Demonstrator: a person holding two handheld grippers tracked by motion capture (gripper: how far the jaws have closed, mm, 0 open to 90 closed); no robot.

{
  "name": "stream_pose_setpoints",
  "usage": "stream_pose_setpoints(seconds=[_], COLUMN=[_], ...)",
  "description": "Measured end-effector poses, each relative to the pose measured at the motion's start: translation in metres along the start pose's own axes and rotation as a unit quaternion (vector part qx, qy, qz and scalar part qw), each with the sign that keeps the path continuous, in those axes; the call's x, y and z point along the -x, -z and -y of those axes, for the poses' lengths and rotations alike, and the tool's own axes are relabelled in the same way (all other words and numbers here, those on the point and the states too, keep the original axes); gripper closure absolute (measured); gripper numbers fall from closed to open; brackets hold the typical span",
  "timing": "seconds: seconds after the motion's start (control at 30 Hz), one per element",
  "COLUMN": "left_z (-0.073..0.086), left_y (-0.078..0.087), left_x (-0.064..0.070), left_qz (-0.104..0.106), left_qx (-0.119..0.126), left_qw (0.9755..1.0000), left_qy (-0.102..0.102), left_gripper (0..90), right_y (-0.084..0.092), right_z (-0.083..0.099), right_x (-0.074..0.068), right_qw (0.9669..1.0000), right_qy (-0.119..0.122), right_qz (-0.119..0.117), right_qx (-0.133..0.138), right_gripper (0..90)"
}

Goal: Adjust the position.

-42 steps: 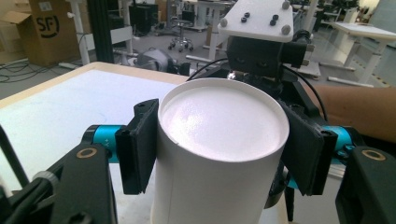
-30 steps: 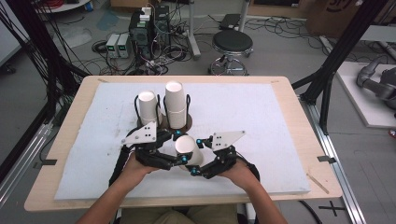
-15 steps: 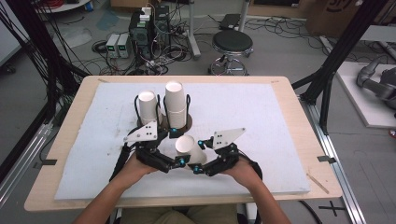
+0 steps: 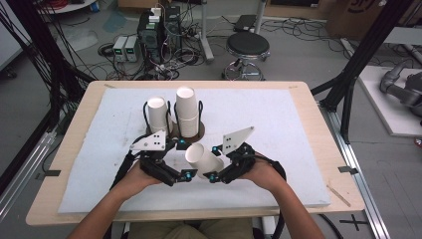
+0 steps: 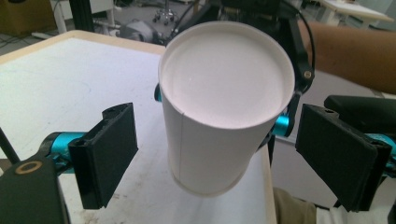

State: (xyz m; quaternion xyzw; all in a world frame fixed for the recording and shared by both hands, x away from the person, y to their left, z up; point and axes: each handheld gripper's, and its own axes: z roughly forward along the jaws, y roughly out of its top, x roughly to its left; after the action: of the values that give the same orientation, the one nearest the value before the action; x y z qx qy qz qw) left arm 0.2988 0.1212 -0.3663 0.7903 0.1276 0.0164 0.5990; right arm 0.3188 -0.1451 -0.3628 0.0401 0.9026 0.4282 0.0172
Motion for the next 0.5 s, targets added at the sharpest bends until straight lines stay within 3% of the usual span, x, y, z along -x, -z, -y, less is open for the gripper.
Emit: stream_pose_setpoints(seconds=[0.07,0.17,0.2,0.3,0.37,0.5], left_z=[-0.001,-0.003,-0.003,-0.005,-0.005,-0.006], left_y=[0.000,0.002,0.002,0.003,0.003,0.001], left_x=[0.000,0.000,0.000,0.000,-0.001,-0.001], left_qz=[0.000,0.003,0.003,0.002,0.003,0.006], left_qx=[-0.005,-0.018,-0.016,-0.018,-0.023,-0.038], left_qw=[1.0000,0.9998,0.9998,0.9998,0.9997,0.9992], left_qy=[-0.001,-0.009,-0.007,-0.007,-0.009,-0.012], left_gripper=[12.8,12.9,13.1,13.7,13.9,14.3], right_y=[0.001,0.002,0.002,0.001,0.000,-0.001], right_z=[-0.002,-0.009,-0.013,-0.016,-0.020,-0.023], right_x=[0.000,0.002,0.003,0.004,0.003,0.001], right_qw=[1.0000,0.9995,0.9985,0.9975,0.9950,0.9922], right_qy=[0.003,0.012,0.020,0.026,0.033,0.039], right_qz=[-0.001,-0.002,-0.003,-0.006,-0.010,-0.017], right_qx=[-0.005,-0.030,-0.050,-0.065,-0.094,-0.117], right_gripper=[33.5,33.4,33.3,33.3,33.2,33.2])
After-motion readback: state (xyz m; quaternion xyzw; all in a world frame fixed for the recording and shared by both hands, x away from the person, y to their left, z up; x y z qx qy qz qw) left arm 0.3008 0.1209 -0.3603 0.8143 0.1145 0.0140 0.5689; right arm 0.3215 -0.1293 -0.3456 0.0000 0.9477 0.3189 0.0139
